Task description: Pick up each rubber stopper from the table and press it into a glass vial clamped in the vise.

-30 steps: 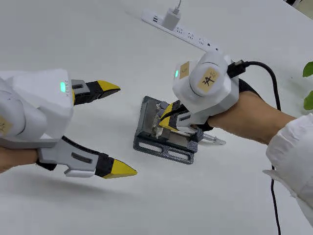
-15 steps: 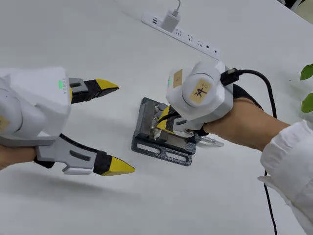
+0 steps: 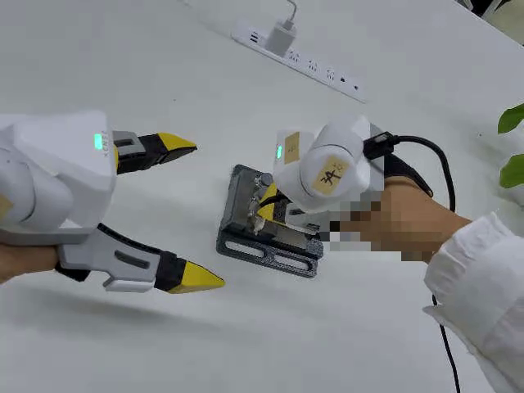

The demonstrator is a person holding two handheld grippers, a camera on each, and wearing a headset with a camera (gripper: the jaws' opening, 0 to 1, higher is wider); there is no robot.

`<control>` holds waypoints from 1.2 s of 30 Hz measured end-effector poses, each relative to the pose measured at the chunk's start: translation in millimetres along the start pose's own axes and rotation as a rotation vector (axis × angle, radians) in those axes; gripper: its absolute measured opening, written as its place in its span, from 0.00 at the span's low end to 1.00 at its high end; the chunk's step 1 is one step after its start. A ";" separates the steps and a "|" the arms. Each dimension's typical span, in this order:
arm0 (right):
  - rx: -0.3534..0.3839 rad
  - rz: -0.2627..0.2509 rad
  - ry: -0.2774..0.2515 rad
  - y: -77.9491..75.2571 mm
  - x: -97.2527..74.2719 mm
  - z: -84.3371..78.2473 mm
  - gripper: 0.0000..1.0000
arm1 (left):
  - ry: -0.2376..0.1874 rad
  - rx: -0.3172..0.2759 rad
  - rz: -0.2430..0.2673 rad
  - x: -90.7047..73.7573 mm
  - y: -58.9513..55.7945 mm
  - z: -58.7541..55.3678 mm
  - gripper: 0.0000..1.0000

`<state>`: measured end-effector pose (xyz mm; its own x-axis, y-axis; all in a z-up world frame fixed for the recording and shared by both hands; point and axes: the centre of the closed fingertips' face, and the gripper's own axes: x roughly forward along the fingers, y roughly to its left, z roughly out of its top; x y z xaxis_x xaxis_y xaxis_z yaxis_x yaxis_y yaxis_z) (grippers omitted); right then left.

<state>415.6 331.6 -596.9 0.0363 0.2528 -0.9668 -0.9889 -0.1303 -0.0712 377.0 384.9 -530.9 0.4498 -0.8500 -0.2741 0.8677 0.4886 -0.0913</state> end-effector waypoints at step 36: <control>0.299 -0.053 -0.307 -8.9 -27.1 -2.8 0.12 | 0.112 0.062 -0.017 -9.4 -12.9 -2.4 0.92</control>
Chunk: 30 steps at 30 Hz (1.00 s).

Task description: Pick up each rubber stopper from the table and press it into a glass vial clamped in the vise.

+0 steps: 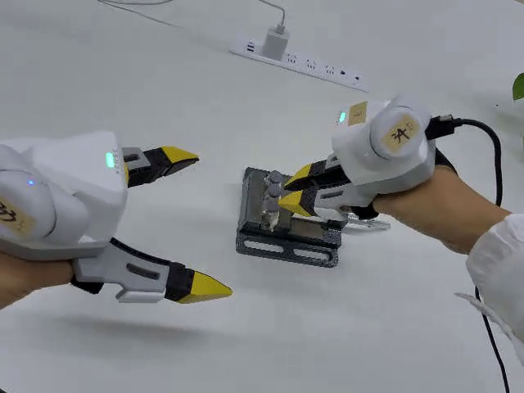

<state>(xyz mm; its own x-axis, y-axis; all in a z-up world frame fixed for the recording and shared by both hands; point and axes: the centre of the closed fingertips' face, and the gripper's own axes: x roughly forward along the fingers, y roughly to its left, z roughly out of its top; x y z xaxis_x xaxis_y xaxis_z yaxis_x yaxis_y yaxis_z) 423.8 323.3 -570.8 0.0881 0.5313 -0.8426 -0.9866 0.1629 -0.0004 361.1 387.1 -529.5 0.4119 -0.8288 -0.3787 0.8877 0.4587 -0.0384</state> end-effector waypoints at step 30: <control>0.099 -0.059 -0.214 6.1 -52.8 -37.4 0.60 | 0.101 0.037 -0.029 6.1 5.4 -10.5 0.99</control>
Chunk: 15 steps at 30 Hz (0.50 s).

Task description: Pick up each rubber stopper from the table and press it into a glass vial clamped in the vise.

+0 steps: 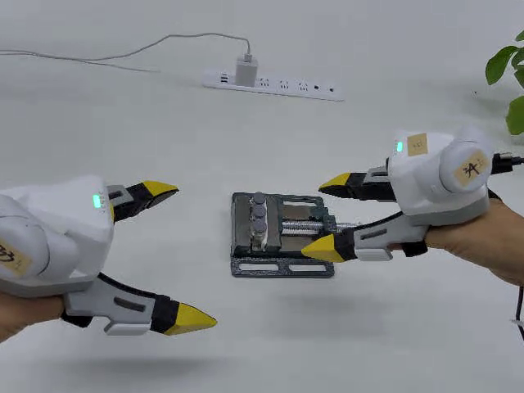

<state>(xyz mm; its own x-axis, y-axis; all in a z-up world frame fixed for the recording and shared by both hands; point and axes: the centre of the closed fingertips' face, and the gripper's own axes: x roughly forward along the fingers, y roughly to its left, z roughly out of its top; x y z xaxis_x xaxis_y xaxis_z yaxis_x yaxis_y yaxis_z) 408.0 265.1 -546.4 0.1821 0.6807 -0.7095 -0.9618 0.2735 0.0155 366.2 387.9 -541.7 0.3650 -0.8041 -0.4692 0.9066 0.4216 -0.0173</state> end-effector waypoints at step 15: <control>0.041 -0.049 -0.077 2.1 -23.5 -29.0 0.79 | 0.035 -0.007 0.019 -3.5 3.6 -11.3 0.99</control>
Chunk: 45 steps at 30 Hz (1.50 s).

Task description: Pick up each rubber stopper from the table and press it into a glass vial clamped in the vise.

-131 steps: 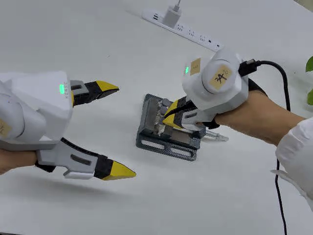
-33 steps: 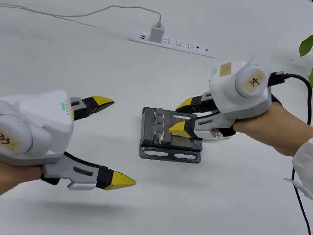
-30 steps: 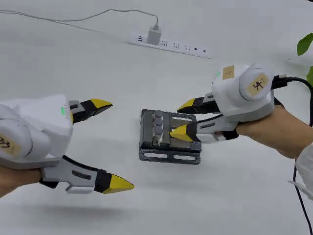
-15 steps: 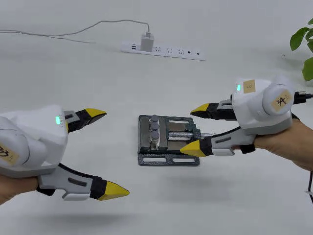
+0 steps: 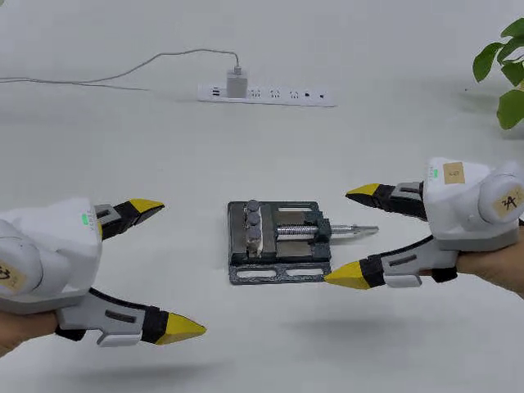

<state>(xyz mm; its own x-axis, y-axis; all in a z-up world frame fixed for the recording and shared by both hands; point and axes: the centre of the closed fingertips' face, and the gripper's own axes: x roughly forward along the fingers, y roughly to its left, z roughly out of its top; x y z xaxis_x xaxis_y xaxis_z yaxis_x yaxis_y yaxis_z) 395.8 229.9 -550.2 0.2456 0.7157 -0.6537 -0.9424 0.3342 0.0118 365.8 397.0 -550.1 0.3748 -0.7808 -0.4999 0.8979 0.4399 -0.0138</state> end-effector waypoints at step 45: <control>0.006 -0.055 -0.064 16.1 -28.4 -2.9 0.80 | 0.008 -0.009 -0.011 3.9 -21.5 -3.1 0.99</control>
<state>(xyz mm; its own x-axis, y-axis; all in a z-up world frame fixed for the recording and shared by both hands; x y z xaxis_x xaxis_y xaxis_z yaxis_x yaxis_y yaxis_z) 373.0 213.3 -533.6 0.3112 0.7337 -0.6040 -0.9259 0.3774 -0.0186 347.3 385.9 -554.4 0.3633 -0.7820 -0.5065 0.8998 0.4354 -0.0268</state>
